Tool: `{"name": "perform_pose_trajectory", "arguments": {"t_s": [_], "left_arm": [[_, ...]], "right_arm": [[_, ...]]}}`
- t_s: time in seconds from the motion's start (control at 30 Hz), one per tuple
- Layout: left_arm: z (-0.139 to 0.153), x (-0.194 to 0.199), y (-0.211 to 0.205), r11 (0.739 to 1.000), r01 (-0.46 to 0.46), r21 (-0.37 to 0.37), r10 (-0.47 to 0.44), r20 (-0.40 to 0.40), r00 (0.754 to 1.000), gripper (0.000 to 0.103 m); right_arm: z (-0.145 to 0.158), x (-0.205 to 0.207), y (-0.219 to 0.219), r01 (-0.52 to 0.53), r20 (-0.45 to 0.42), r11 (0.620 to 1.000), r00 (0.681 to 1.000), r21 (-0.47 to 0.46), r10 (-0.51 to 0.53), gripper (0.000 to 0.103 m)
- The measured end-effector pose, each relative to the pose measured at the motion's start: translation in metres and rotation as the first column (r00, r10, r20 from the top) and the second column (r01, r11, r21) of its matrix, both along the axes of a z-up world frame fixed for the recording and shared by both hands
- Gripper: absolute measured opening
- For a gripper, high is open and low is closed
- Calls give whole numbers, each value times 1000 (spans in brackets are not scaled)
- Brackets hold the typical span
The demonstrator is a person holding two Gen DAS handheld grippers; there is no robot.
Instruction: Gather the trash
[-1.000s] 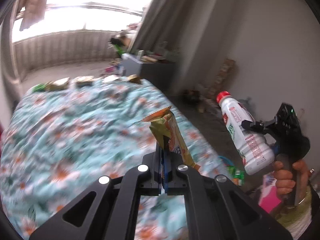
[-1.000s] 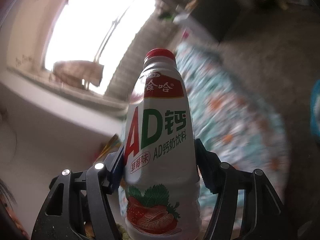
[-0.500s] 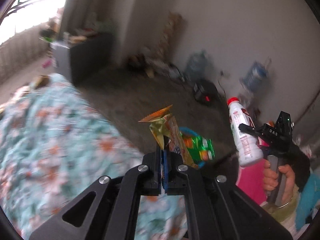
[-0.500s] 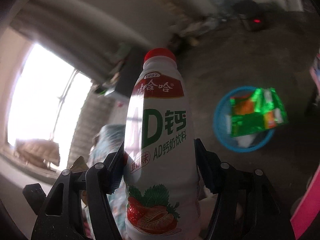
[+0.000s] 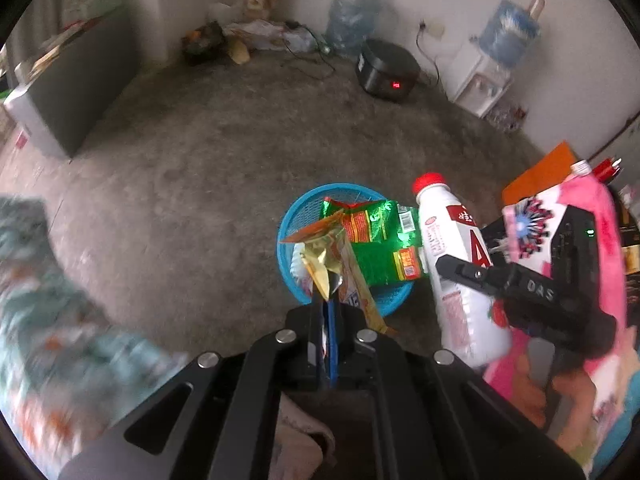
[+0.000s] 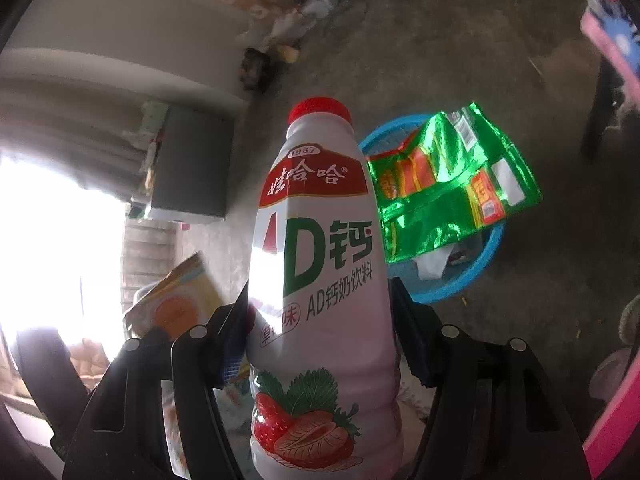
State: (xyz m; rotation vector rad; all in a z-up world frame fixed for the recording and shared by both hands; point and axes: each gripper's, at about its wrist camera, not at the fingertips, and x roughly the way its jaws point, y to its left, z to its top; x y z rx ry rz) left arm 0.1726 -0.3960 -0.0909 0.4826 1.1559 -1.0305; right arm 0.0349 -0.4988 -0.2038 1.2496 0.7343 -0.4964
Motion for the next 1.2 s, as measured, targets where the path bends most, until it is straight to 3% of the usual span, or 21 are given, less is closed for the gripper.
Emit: {"name": "perform_pose_trajectory", "arguments": {"t_s": [0.07,0.13,0.17,0.27,0.37,0.5,0.63,0.77,0.83,0.97,1.0,1.1,1.2], "left_arm": [[-17,6,-23,1000,10,12,-10,-8,1000,7],[-36,10,-42,999,10,45,-8,-42,999,37],[-44,12,-45,998,-2,67,5,-46,999,42],[-52,18,-42,997,-38,73,44,-75,996,45],[-46,22,-28,998,-56,38,60,-126,990,47],[-24,25,-14,998,-57,3,57,-75,996,47],[3,27,3,996,-80,-45,76,-77,994,47],[49,22,37,987,-85,-135,79,-48,996,56],[78,19,66,977,-95,-193,95,-13,995,66],[128,9,132,942,-167,-291,194,65,979,88],[138,6,149,930,-190,-314,227,85,970,94],[164,-8,209,884,-268,-383,345,146,927,97],[178,-26,263,836,-360,-414,469,200,860,97]], "right_arm": [[-8,12,-12,-4,-8,999,1000,-32,4,62],[-18,20,-22,-8,-25,998,1000,-57,7,69],[-25,24,-27,-10,-51,998,999,-66,6,74],[-51,28,-34,-8,-154,998,988,-68,-3,74],[-57,19,-27,10,-151,998,988,-61,-19,73],[-55,5,-17,39,-144,997,988,-65,-48,72],[-32,3,-6,47,-125,993,990,-109,-61,72],[19,14,17,4,-76,974,997,-228,-22,72],[46,20,34,-25,-49,956,999,-294,11,74],[110,37,86,-122,-9,875,991,-469,133,90],[129,41,104,-153,-14,834,985,-530,172,92],[168,49,149,-220,-37,721,965,-657,261,95],[196,52,191,-259,-43,630,941,-732,336,95]]}}
